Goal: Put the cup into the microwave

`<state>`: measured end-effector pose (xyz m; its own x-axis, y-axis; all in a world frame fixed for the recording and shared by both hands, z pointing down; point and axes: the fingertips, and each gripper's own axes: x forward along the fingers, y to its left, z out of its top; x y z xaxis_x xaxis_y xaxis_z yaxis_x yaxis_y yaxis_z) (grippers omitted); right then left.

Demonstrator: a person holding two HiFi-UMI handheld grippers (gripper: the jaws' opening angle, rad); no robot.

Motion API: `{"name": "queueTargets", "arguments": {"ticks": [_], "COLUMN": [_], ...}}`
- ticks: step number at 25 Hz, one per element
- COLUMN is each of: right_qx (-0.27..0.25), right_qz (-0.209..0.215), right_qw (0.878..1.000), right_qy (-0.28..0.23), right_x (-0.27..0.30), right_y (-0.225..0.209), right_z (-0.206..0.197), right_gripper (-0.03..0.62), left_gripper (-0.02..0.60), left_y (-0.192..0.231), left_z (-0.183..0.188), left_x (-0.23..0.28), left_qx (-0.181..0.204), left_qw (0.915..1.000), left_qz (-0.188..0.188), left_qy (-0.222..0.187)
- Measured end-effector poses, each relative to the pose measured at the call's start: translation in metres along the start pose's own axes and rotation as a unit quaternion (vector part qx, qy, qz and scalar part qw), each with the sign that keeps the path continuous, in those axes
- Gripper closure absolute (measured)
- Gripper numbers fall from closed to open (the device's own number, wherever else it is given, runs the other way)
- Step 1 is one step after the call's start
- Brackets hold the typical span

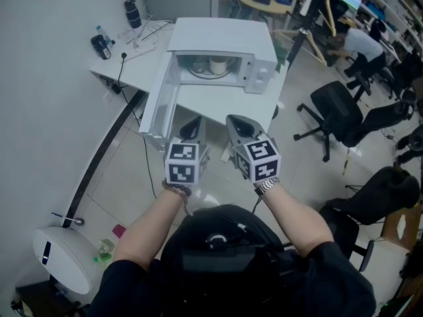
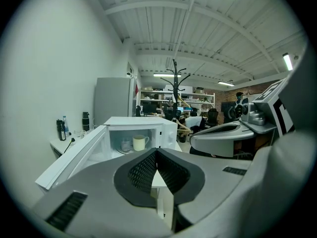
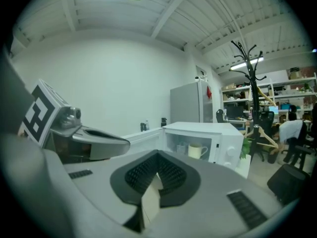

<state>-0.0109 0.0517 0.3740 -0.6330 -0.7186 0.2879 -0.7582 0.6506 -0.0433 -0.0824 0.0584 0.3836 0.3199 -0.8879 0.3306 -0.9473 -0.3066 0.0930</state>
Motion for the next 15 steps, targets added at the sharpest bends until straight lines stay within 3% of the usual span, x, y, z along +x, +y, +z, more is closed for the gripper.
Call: {"name": "queueTargets", "arguments": {"ticks": [15], "right_qx": [-0.001], "right_qz": [0.009], "right_qw": [1.0], "right_qy": [-0.003], "right_x": [-0.01], "right_y": [-0.011], "right_z": [-0.001], "right_gripper": [0.579], "left_gripper": [0.58], "left_y": [-0.013], "left_z": [0.0], "left_x": [0.003], "left_qx": [0.001], "left_qw": [0.9999], "left_qz": [0.01], "left_qy": [0.003]}}
